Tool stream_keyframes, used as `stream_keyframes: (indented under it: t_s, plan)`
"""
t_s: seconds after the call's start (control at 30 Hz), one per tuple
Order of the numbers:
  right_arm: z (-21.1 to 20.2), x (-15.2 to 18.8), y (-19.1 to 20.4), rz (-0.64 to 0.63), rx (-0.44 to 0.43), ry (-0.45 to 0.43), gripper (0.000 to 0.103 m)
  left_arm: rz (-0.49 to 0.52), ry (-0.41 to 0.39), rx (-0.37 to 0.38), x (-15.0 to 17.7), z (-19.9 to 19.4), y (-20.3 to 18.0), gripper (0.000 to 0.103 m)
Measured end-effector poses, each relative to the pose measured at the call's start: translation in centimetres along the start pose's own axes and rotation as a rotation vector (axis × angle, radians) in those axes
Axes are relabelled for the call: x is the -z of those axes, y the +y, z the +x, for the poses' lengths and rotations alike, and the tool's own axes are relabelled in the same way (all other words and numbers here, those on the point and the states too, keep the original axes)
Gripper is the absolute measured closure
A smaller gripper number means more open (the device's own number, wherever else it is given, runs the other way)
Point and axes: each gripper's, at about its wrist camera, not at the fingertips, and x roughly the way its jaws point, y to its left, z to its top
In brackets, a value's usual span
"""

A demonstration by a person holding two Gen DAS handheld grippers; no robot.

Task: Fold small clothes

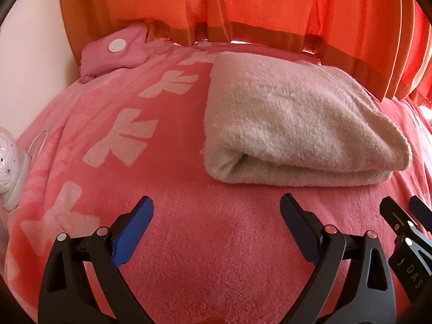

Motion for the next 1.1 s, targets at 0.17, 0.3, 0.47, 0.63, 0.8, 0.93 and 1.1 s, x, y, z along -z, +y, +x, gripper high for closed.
stream_keyframes:
  t_s: [0.17,0.3,0.47,0.63,0.8,0.93,1.1]
  plan:
    - [0.0,0.1,0.2,0.006,0.004,0.002,0.039,0.008,-0.005,-0.012,0.1,0.0,-0.2,0.006]
    - [0.0,0.3,0.3,0.004,0.005,0.004,0.039,0.013,-0.009,-0.014,0.2,-0.1,-0.3,0.005]
    - [0.0,0.5,0.4,0.004,0.007,0.008,0.039,-0.002,0.008,0.011,0.5,0.2,-0.2,0.005]
    - [0.0,0.6,0.5,0.003,0.008,0.009,0.039,0.007,-0.001,0.012,0.6,0.1,-0.5,0.005]
    - [0.0,0.7,0.6,0.002,0.009,0.009,0.039,0.012,-0.003,0.007,0.6,0.1,-0.9,0.005]
    - [0.0,0.7,0.5,0.0,0.01,0.007,0.036,0.004,-0.001,-0.008,0.5,0.0,-1.0,0.005]
    - [0.0,0.8,0.3,-0.002,0.012,0.003,0.035,-0.001,0.008,-0.002,0.5,0.2,-1.0,0.005]
